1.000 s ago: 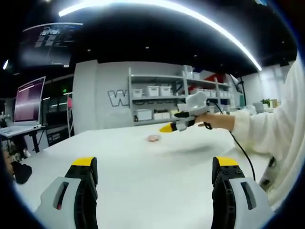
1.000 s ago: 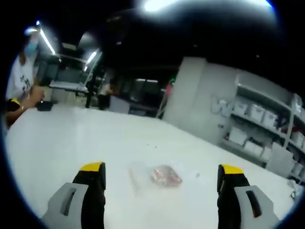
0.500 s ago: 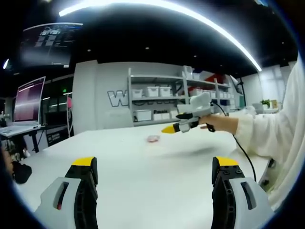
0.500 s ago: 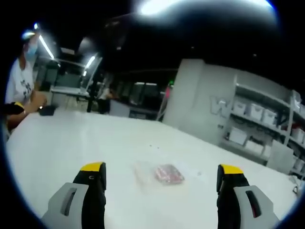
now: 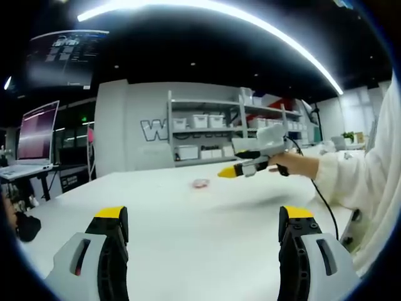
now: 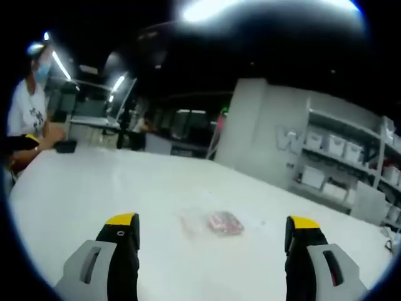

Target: Open the resealable bag by pulling the two sides of the seal apart until the entire bag opening is separated and visibly accessible.

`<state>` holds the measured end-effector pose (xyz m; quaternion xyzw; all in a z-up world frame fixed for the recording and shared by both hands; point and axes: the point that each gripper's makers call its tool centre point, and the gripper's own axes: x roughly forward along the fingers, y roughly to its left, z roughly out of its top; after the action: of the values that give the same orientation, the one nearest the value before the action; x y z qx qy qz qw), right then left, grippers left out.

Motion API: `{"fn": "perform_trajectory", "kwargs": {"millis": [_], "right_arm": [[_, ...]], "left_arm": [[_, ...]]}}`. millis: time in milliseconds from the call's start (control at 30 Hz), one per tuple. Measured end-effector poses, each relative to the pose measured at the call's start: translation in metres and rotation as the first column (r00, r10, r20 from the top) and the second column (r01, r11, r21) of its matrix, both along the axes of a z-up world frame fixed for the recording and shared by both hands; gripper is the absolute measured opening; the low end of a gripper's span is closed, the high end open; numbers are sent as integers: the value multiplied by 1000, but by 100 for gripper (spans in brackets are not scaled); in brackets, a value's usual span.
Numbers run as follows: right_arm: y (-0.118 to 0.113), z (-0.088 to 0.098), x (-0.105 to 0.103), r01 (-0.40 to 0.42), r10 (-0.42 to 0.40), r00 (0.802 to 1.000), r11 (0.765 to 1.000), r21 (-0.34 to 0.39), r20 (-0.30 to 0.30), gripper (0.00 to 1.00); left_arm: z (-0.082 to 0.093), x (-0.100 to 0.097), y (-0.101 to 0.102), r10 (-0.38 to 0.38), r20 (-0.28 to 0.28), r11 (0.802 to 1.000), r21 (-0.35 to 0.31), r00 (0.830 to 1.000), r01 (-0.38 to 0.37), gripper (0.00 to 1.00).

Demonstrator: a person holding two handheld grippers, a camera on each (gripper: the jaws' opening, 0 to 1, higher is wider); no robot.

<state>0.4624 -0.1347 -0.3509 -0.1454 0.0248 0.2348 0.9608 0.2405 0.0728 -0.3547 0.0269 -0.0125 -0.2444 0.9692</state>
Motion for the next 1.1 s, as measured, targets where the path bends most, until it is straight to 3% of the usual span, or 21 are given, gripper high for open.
{"fn": "perform_trajectory", "kwargs": {"millis": [300,1100], "right_arm": [[-5,3,-10,-1,0,1000,999,40,9,98],[-5,7,-42,-6,3,999,999,47,46,98]], "left_arm": [[-2,-2,-2,-6,-4,1000,2,1000,6,99],[-4,-3,3,3,-2,1000,-1,1000,-3,99]]}}
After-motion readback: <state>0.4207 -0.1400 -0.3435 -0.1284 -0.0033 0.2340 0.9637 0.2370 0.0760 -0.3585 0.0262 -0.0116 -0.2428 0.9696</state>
